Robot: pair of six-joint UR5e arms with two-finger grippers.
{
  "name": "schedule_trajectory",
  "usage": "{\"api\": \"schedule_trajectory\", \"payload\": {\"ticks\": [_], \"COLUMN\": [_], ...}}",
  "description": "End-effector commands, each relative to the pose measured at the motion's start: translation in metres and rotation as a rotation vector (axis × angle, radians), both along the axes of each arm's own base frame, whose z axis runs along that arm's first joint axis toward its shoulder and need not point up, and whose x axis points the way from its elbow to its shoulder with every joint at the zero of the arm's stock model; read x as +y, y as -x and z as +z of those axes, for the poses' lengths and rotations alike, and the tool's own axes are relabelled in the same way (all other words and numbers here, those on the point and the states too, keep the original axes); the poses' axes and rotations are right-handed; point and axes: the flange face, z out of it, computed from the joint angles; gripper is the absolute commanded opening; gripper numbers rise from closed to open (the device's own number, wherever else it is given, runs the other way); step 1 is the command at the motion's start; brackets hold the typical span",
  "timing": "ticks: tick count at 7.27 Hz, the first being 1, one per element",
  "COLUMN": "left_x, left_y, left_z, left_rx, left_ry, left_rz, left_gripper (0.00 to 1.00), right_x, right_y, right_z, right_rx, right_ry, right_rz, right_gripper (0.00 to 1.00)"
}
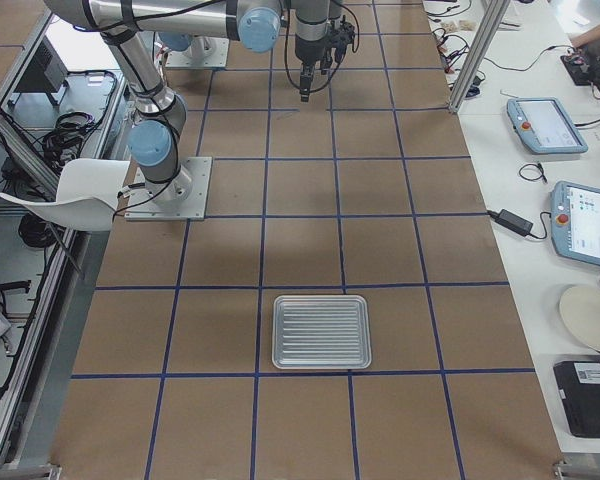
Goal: Place bearing gear from tray to pile
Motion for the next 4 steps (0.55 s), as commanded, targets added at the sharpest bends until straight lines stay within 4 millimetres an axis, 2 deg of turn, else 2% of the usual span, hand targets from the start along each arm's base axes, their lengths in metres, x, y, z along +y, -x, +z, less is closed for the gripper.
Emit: {"api": "schedule_trajectory", "payload": {"ticks": [1,2,3,4], "left_x": [-0.005,-0.006,-0.003,0.002], "left_y": [-0.122,-0.172,-0.211,-0.264], "left_z": [0.024,0.026,0.022,0.014], "left_rx": [-0.022,-0.042,-0.017,0.014], "left_ry": [-0.096,-0.111,-0.128,-0.134], "left_rz": [-0.104,-0.12,-0.171,-0.228], "left_gripper": [0.04,0.04,0.04,0.04], "right_x": [-0.001,-0.003,-0.004,-0.008], "right_y": [0.001,-0.001,-0.013,-0.013], "right_z": [0.012,0.016,0.015,0.014], "right_rx": [0.006,0.06,0.062,0.064], "right_ry": [0.016,0.021,0.029,0.032], "right_rz": [-0.011,-0.01,0.011,0.011], "right_gripper": [1.0,1.0,1.0,1.0]}}
